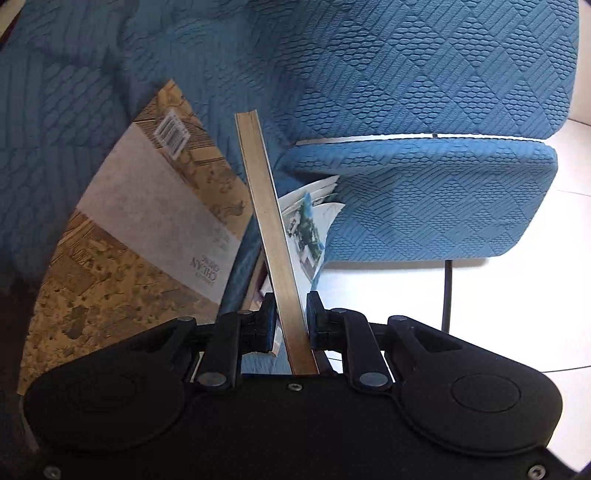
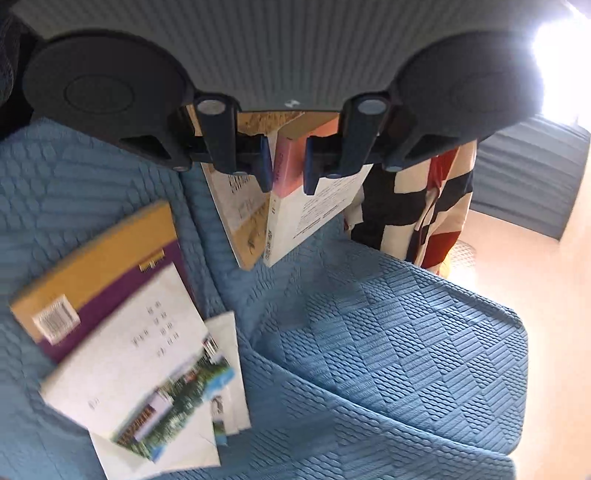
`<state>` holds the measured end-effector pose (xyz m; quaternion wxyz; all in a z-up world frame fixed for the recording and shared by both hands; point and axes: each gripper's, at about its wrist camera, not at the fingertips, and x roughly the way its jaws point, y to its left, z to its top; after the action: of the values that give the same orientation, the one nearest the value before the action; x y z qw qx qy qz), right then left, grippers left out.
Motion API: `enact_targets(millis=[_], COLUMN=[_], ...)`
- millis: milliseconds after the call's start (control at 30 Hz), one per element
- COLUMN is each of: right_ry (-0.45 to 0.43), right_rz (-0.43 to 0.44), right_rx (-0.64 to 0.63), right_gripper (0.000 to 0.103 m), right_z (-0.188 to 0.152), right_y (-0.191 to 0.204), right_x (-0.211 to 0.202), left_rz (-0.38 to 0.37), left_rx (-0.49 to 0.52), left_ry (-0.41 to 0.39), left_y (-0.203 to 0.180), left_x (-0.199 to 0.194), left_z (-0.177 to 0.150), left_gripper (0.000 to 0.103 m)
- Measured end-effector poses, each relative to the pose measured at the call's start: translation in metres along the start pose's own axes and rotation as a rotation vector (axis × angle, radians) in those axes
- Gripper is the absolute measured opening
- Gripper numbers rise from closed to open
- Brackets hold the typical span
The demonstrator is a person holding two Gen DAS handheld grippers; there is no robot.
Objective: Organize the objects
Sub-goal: 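Carry the upright white-orange book with both grippers over the tan paperback, then lay the white-orange book flat on the tan paperback and open both grippers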
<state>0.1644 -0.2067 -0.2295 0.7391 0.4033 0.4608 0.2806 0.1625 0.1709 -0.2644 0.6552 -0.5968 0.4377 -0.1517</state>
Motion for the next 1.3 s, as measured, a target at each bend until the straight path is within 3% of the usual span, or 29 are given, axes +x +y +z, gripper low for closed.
enact_targets(millis=[400,600,667,800,867,1000,1167,1300], right_ry=[0.084,0.127,0.137,0.157,0.169,0.175,0.143,0.138], right_rz=[-0.061,-0.096,-0.102,-0.117,-0.146,-0.120,-0.174,-0.218], right_rx=[0.004,0.031,0.037,0.026,0.002,-0.044,-0.190,-0.299], right_gripper=[0.020,0.019,0.019,0.019,0.019,0.020,0.021,0.037], right_z=[-0.014,-0.018,-0.019,-0.019,-0.018,-0.018,-0.019,-0.024], right_y=[-0.016,-0.025,-0.027,-0.026,-0.022,-0.015,0.006,0.020], right_x=[0.014,0.022,0.023,0.025,0.026,0.024,0.018,0.019], left_rz=[0.102,0.190,0.220,0.328,0.390,0.439,0.524,0.615], left_rx=[-0.054,-0.024,-0.012,0.027,0.065,0.125,0.230,0.346], left_ry=[0.015,0.025,0.027,0.027,0.013,-0.026,-0.080,-0.125], left_y=[0.024,0.026,0.026,0.025,0.023,0.013,-0.009,-0.023], left_x=[0.008,0.016,0.018,0.020,0.020,0.016,0.016,0.018], left_z=[0.004,0.003,0.003,0.003,0.002,-0.006,-0.026,-0.043], left_gripper=[0.013,0.014,0.017,0.046,0.049,0.070,0.071,0.071])
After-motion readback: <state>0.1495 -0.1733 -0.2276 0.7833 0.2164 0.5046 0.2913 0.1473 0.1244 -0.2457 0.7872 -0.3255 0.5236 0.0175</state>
